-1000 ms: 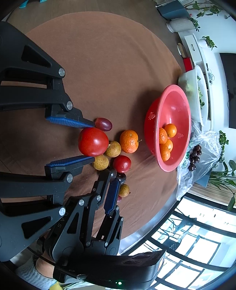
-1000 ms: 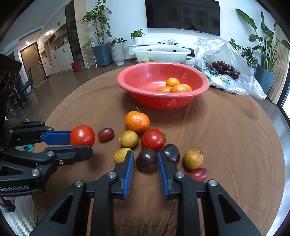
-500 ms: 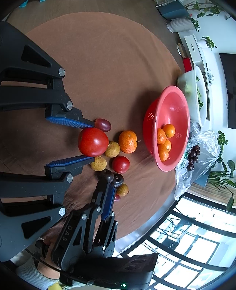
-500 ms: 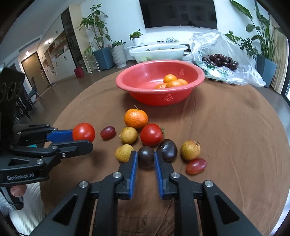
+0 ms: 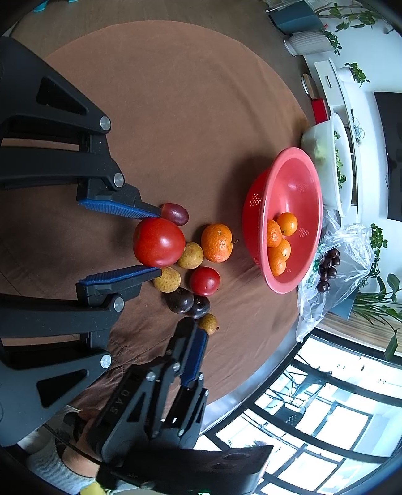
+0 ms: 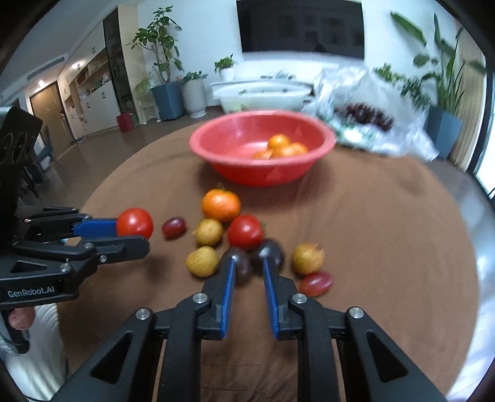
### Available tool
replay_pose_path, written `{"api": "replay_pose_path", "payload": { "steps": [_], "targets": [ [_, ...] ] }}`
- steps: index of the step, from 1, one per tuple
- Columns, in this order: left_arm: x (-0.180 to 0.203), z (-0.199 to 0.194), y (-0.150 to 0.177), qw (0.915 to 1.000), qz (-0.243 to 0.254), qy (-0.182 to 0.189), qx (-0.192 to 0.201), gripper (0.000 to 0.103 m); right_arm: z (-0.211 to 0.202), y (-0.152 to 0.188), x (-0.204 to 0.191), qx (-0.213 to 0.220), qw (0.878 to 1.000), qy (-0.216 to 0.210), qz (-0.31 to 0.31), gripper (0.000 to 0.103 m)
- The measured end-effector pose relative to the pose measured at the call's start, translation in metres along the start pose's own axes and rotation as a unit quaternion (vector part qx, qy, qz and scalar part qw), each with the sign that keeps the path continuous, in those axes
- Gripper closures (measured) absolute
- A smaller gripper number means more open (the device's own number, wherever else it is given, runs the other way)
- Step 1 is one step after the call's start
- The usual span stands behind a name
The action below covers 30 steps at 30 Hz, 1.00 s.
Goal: Organize fruits
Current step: 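Grasp and lift a small red tomato with the right tool while the left tool holds its tomato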
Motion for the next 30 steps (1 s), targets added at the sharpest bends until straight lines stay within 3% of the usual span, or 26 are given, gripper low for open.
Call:
{"api": "replay_pose_path", "payload": {
  "steps": [11,15,18,26,30],
  "targets": [
    [0.002,0.0,0.001,1.0,0.002,0.001,0.002,0.075,0.002,-0.006,0.023,-0.001,1.0,-0.007,0.029,0.077],
    [0.0,0.0,0.001,1.0,0.002,0.001,0.002,0.075,0.007,-0.02,0.015,-0.005,1.0,-0.017,-0.001,0.074],
    [-0.001,0.0,0.0,1.0,0.001,0.0,0.001,0.075,0.016,-0.028,0.005,-0.019,0.999,-0.018,-0.03,0.064],
    [-0.002,0.0,0.0,1.0,-0.001,0.002,0.001,0.075,0.041,-0.035,-0.008,-0.057,0.995,0.005,-0.08,0.064],
    [-0.003,0.0,-0.001,1.0,-0.002,0.003,0.0,0.075,0.046,-0.034,-0.008,-0.063,0.995,-0.004,-0.083,0.063]
  ]
}}
Point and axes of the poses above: each gripper's, at about its wrist camera, not at the fingertips, and z roughly the way its jaws point, x to its right, y to its underside, the point moved 6 cm from there along z, roughly the way its jaws point, and after that the axes turned 11 degrees about -x, right-handed, at the moved point
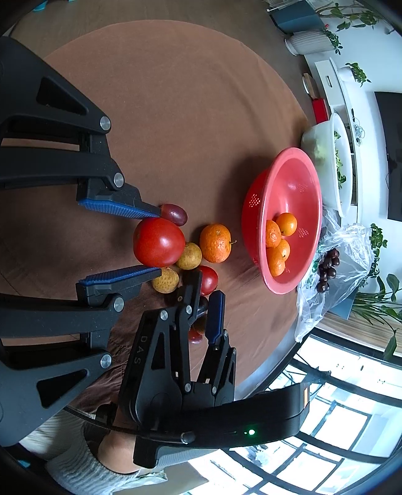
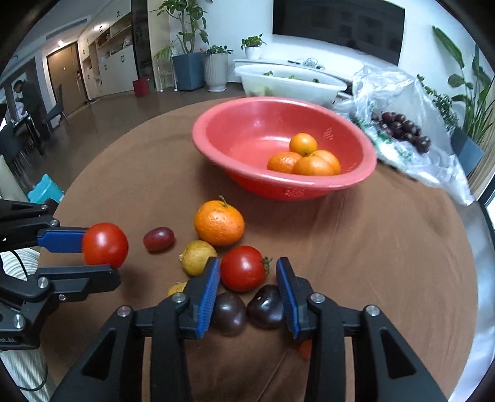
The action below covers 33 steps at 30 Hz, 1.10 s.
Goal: Organize fruits
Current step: 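Grasp and lift a small red tomato with the right tool while the left tool holds its tomato, then carry both tomatoes over the red bowl and open both tools to drop them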
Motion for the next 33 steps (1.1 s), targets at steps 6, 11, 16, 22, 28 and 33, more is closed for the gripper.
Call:
{"api": "replay_pose_path", "payload": {
  "steps": [6,11,16,22,28,33],
  "targets": [
    [0.001,0.001,0.001,1.0,0.002,-0.003,0.0,0.075,0.001,-0.001,-0.001,-0.008,1.0,-0.009,-0.008,0.063],
    [0.001,0.002,0.001,1.0,0.001,-0.005,-0.001,0.074,-0.001,-0.001,0.0,-0.002,1.0,-0.022,-0.005,0.068],
    [0.0,0.002,0.0,1.0,-0.001,-0.005,-0.001,0.075,-0.008,0.0,0.005,0.014,0.999,-0.044,0.011,0.068],
    [-0.003,0.0,-0.002,1.0,-0.006,-0.004,0.002,0.075,-0.021,0.0,0.01,0.037,0.996,-0.07,0.034,0.068],
    [-0.005,-0.004,-0.007,0.9999,-0.011,-0.003,0.009,0.075,-0.033,-0.003,0.017,0.059,0.993,-0.088,0.054,0.068],
    [-0.006,-0.014,-0.017,0.9996,-0.01,0.0,0.026,0.074,-0.044,-0.008,0.022,0.079,0.99,-0.099,0.067,0.068]
  ]
}}
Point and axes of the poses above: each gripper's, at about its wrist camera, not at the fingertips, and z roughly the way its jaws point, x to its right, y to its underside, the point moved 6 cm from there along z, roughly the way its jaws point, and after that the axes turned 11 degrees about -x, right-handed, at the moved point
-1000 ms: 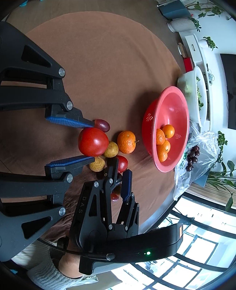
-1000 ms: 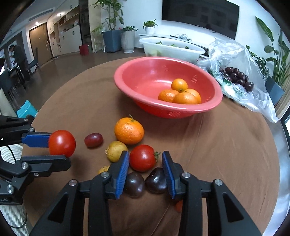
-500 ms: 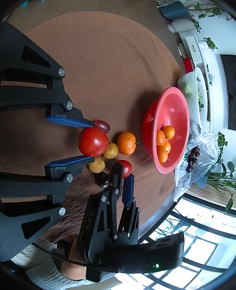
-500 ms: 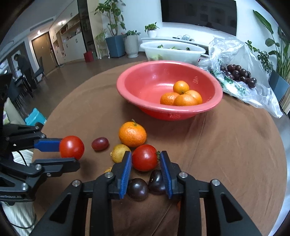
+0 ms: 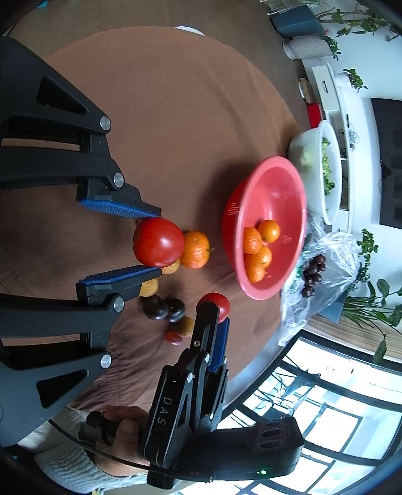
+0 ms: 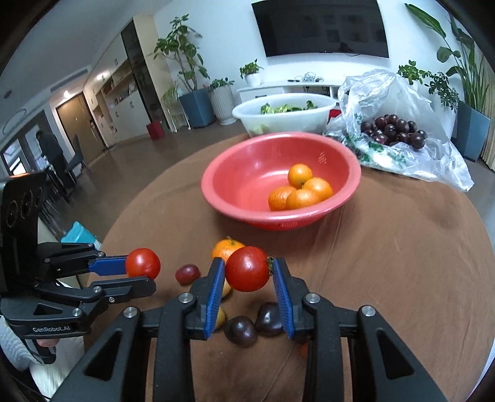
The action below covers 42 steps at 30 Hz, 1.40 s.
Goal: Organize fruits
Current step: 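Carry both tomatoes over the red bowl and open both tools to drop them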
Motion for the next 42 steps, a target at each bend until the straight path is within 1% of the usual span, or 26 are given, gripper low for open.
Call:
{"api": "replay_pose_path", "payload": {
  "steps": [5,12,17,23,27,31,33,42],
  "targets": [
    [0.001,-0.011,-0.02,0.9998,0.009,0.003,0.017,0.074,-0.005,-0.013,0.003,0.014,1.0,-0.003,0.004,0.068],
    [0.005,-0.013,-0.059,0.9983,0.044,-0.023,0.032,0.075,-0.009,-0.037,0.011,0.03,1.0,0.0,0.005,0.068],
    [0.001,0.002,-0.085,0.9975,0.057,-0.033,0.025,0.075,-0.002,-0.053,0.017,0.033,0.999,0.005,0.002,0.068],
    [-0.002,0.026,-0.107,0.9971,0.063,-0.04,0.013,0.074,0.014,-0.058,0.022,0.024,1.0,0.009,0.001,0.068],
    [-0.005,0.038,-0.115,0.996,0.071,-0.053,0.009,0.074,0.021,-0.061,0.019,0.02,1.0,0.015,-0.009,0.068],
    [-0.014,0.046,-0.121,0.9966,0.062,-0.055,0.006,0.074,0.028,-0.061,0.02,0.014,0.999,0.024,-0.016,0.068],
    [-0.017,0.048,-0.122,0.9966,0.059,-0.058,0.005,0.074,0.032,-0.06,0.021,0.011,0.999,0.035,-0.022,0.068],
    [-0.021,0.056,-0.123,0.9957,0.061,-0.069,-0.003,0.074,0.035,-0.057,0.018,0.01,0.997,0.057,-0.042,0.067]
  ]
}}
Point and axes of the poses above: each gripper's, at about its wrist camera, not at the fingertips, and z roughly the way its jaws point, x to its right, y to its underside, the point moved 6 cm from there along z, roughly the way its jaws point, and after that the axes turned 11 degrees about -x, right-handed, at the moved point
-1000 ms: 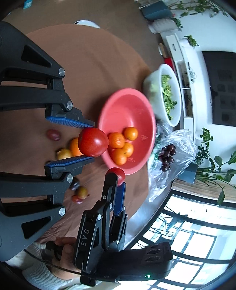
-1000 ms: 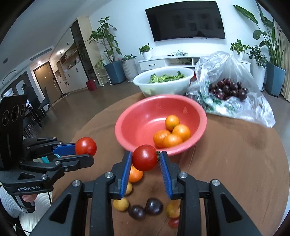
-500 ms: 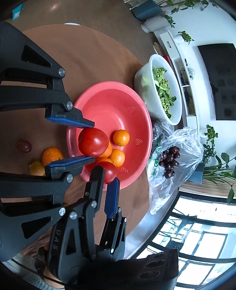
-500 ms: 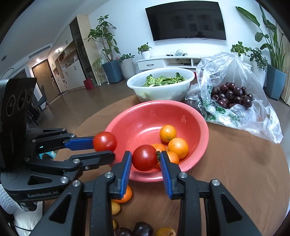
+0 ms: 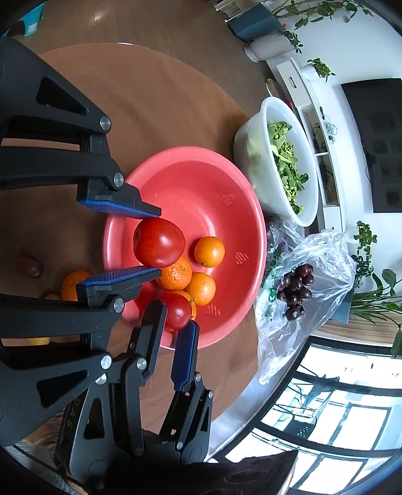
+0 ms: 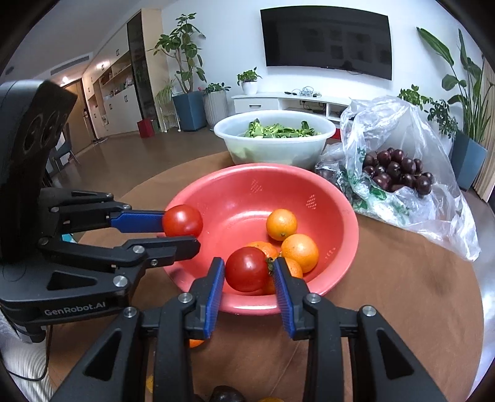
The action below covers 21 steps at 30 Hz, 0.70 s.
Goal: Organize fruits
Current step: 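Carry both tomatoes over the red bowl and open both tools to drop them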
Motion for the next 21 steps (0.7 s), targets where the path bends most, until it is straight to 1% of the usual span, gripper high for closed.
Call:
{"api": "replay_pose_path", "payload": {
  "steps": [5,7,12,17,21],
  "targets": [
    [-0.004,0.005,0.0,0.9999,-0.007,-0.005,-0.005,0.074,-0.002,0.001,0.001,0.004,1.0,0.003,0.0,0.066],
    [-0.006,0.005,0.0,0.9999,-0.009,-0.005,-0.005,0.074,-0.003,0.001,0.002,0.006,1.0,0.01,-0.002,0.062],
    [-0.01,0.007,-0.001,0.9998,-0.017,-0.005,-0.006,0.073,-0.006,0.0,0.002,0.014,1.0,0.012,-0.002,0.058],
    [-0.012,0.005,-0.001,0.9998,-0.017,-0.01,0.001,0.073,-0.005,0.0,0.001,0.015,1.0,0.012,-0.005,0.056],
    [-0.012,0.006,-0.001,0.9998,-0.017,-0.008,0.0,0.073,-0.006,0.001,0.0,0.016,1.0,0.009,-0.005,0.056]
  ]
}}
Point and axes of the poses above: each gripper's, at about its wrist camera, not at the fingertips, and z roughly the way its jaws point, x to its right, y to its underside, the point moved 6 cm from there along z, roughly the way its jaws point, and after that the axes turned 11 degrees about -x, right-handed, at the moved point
